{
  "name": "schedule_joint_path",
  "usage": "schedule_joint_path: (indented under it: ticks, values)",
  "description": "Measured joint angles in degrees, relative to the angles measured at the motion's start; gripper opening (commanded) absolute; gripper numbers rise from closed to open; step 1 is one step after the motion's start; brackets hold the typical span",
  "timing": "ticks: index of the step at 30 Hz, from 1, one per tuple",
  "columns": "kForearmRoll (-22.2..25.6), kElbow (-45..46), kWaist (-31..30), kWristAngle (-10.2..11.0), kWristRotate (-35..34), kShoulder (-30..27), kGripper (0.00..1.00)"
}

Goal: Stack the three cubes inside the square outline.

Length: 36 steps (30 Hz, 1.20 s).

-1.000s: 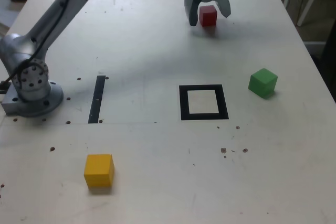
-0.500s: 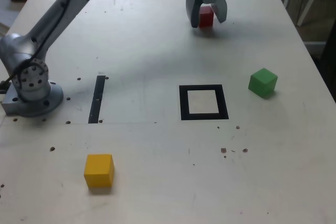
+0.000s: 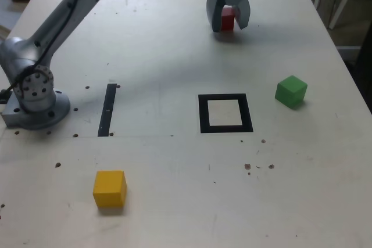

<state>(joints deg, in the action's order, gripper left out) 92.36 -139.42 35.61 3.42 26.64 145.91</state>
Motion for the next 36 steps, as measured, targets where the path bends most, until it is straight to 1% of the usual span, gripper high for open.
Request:
schedule_joint_path:
  ticks: [4, 8, 12, 19, 23, 28, 30, 36]
  values:
    - [0.0, 1.0, -0.1, 0.0, 0.5, -0.5, 0.31]
    - [0.0, 4.7, -0.8, 0.2, 0.8, -2.5, 0.31]
    - [-0.6, 8.6, -1.8, 0.2, 0.7, -6.1, 0.31]
    - [-2.2, 20.6, -5.7, -0.1, -0.9, -15.0, 0.31]
    - [-5.4, 28.3, -7.7, -1.4, -1.9, -20.3, 0.31]
    - [-11.4, 38.3, -9.9, -2.9, -3.8, -26.6, 0.31]
    - [-12.5, 41.8, -11.6, -3.0, -4.6, -28.8, 0.31]
    - [-16.6, 48.4, -18.4, -2.6, -9.0, -31.9, 0.31]
